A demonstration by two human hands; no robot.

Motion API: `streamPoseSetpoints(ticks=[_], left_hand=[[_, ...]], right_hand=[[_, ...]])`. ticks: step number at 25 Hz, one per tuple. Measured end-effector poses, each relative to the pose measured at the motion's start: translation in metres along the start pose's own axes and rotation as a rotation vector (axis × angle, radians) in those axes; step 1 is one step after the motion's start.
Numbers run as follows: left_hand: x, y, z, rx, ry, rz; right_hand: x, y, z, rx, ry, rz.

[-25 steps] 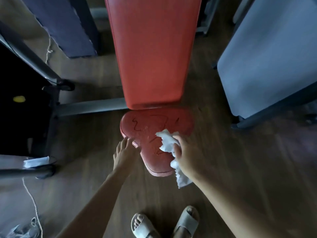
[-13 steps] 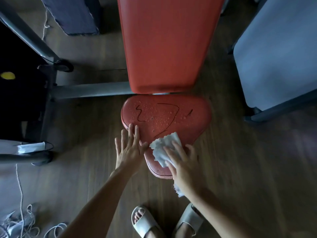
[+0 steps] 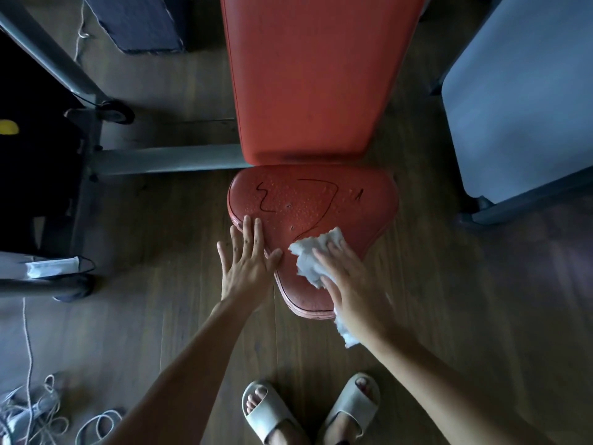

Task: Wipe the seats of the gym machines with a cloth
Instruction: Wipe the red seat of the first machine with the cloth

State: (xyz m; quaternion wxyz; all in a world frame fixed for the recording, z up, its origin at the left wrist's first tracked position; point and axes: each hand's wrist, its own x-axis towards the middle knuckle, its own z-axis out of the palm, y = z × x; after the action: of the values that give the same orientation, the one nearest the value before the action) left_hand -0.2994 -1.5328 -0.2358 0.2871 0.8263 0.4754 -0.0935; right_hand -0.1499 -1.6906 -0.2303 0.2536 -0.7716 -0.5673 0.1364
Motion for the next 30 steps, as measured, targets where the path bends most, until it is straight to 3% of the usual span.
streamPoseSetpoints(ticks=[2, 7, 11, 15, 20, 25, 30], left_hand=[[0.000, 0.000, -0.001, -0.003, -0.005, -0.002], [-0.002, 0.000, -0.001, -0.033, 0.002, 0.005], [-0.008, -0.002, -0.003, -0.111, 0.025, 0.025], [-0.027, 0.009, 0.001, -0.179, 0.063, 0.021], [-0.040, 0.030, 0.020, -0.399, 0.036, -0.051], [-0.040, 0.031, 0.027, -0.349, 0.080, -0.047], [-0.039, 0.029, 0.036, -0.285, 0.113, -0.040]], right_hand=[[0.003, 0.008, -0.001, -0.042, -0.053, -0.051], [0.022, -0.005, 0.000, -0.060, -0.014, 0.200], [-0.014, -0.021, 0.005, -0.045, -0.054, 0.061], [0.014, -0.008, -0.003, -0.020, -0.059, 0.183], [0.007, -0.007, -0.008, -0.046, 0.002, 0.188], [-0.017, -0.018, -0.004, -0.144, 0.024, 0.120], [0.021, -0.011, 0.004, -0.124, 0.122, 0.254]])
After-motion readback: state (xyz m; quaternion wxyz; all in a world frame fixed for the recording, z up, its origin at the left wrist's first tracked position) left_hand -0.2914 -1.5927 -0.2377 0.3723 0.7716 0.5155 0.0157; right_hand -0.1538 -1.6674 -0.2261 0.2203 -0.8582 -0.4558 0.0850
